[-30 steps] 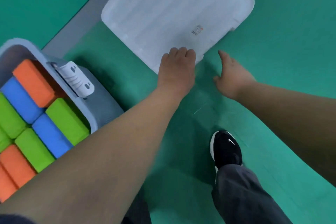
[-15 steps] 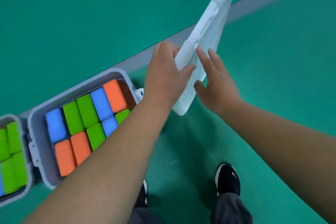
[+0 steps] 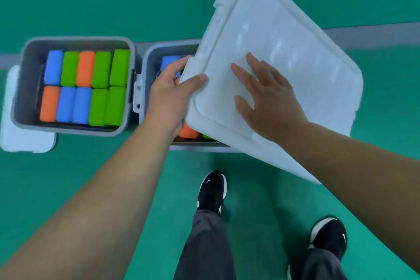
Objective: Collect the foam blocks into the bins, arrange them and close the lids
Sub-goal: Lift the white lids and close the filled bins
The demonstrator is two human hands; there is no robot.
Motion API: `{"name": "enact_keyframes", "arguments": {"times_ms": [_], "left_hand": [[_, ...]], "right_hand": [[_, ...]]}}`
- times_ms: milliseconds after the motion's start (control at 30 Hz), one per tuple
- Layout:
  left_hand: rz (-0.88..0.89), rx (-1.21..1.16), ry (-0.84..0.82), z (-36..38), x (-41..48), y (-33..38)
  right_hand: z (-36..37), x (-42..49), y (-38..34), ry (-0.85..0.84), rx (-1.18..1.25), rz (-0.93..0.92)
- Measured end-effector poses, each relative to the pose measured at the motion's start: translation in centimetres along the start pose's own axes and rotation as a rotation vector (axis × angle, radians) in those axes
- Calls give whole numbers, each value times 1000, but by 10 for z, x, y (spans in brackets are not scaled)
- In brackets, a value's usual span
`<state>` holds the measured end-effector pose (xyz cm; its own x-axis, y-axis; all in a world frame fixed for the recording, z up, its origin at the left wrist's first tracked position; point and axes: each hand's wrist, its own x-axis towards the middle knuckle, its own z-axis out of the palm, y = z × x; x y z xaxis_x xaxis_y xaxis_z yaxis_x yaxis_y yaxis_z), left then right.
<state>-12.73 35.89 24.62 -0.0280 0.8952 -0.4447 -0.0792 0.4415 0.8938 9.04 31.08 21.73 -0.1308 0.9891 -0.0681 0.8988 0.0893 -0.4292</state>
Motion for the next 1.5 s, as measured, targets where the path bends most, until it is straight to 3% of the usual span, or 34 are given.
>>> {"name": "enact_keyframes", "arguments": {"times_ms": [100,167,233,333,433,533,733,900,1067,1267,1500], "left_hand": [[-48,-114,97,-62,8,-19],[-28,-68,202,-96,18,-31],[-18,102,340,-126,30,-41],[7,629,514,-168,46,-55],[-30,994,451,-188,56,-69],[-127,930,410,-186,62,-84],[-138,1225,321,-184,54,-113],[-221,1283,278,-188,61,-118],[-318,1204,271,-174,78,-103],[-295,1067,224,-163,107,-79],[-282,1083,206,-167,110,-85]], "right_hand": [[37,23,-46,-98,-55,-13],[61,34,-67,-183,-102,-33],[83,41,-81,-292,-164,-53],[112,46,-98,-424,-295,-81],[130,48,-105,-481,-394,-78],[134,52,-103,-519,-429,-95],[138,68,-104,-493,-441,-185],[142,101,-106,-471,-461,-180],[154,114,-106,-646,-487,-102],[154,118,-100,-756,-474,-68],[149,115,-102,-754,-470,-57]]}}
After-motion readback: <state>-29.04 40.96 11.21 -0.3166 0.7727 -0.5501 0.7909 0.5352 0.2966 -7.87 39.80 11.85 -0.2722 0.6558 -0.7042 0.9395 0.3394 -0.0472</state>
